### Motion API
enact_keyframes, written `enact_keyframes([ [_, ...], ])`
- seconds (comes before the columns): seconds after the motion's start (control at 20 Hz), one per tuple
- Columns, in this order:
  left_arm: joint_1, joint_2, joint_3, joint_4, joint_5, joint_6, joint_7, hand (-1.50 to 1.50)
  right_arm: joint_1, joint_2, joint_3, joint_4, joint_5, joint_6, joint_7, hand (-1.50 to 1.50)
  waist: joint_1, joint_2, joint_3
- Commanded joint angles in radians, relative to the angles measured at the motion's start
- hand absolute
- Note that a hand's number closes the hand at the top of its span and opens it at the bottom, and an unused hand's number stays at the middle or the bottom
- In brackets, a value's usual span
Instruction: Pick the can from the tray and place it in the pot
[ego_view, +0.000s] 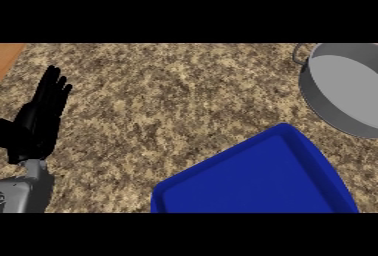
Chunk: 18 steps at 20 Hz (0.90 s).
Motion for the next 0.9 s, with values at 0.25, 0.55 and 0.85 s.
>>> enact_keyframes([
  [0.25,-0.016,-0.029,-0.012,0.010,-0.010,-0.002,-0.021,0.00,-0.303,0.035,0.122,0.424,0.231,-0.099,-0.182,1.50,0.020,0.005,0.001],
  [0.55,-0.049,-0.037,-0.039,0.034,-0.035,0.005,-0.005,0.00,-0.379,0.078,0.205,0.529,0.526,-0.469,-0.222,1.50,0.042,0.014,0.002],
  [0.85,-0.056,-0.030,-0.015,0.021,-0.010,-0.008,0.011,0.00,-0.580,0.137,0.255,0.904,0.636,-0.554,-0.368,1.50,0.045,0.013,0.002],
])
